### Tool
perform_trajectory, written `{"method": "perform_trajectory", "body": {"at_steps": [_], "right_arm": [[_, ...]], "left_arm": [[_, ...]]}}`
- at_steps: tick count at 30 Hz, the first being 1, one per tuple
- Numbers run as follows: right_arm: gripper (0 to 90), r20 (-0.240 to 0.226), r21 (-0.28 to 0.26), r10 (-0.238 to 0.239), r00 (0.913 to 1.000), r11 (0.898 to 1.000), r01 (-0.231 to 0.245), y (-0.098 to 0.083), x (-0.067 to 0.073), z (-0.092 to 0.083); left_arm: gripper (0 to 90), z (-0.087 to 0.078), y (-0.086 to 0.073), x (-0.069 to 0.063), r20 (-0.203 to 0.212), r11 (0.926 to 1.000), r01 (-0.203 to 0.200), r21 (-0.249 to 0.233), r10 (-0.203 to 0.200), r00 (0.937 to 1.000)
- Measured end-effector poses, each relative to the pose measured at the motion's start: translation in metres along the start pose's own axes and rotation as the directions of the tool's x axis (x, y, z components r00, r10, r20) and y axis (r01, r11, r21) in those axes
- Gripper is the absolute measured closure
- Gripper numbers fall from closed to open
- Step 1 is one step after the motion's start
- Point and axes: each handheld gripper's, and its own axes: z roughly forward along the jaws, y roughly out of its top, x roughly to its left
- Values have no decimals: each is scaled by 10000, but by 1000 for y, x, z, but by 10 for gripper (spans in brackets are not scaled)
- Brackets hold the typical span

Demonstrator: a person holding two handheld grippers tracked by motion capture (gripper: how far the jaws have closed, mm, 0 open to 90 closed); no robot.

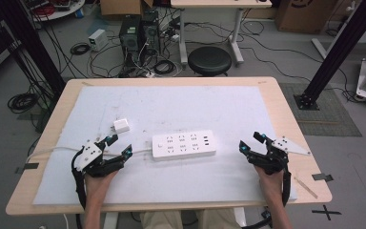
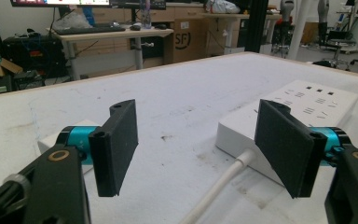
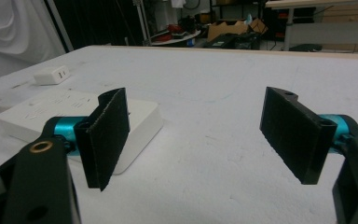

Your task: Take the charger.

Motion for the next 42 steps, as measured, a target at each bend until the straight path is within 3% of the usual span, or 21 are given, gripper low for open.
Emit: {"method": "perform_trajectory", "body": {"at_steps": [18, 30, 33, 36, 38, 42], "right_arm": [[246, 62, 39, -100, 9999, 9999, 100, 0, 1, 1], [246, 153, 8, -58, 9999, 10000, 58, 0, 2, 0], [246, 132, 20, -41, 9999, 10000, 41, 0, 2, 0], [246, 96, 13, -106, 9999, 9999, 105, 0, 2, 1], [246, 109, 50, -67, 9999, 10000, 66, 0, 2, 1], [246, 124, 80, -91, 9999, 9999, 90, 0, 2, 1]], "left_arm": [[301, 2, 1, -4, -127, 9991, -382, 199, 385, 9992], [247, 2, 1, -3, -337, 9996, -149, 231, 157, 9993], [247, 3, 1, -3, -329, 9994, -206, 289, 216, 9992], [255, 5, 4, -3, -308, 9971, -426, 637, 447, 9985], [255, 4, 9, -2, -142, 9949, -630, 793, 643, 9978], [255, 4, 29, 9, 635, 9873, -1194, 1051, 1132, 9915]]}}
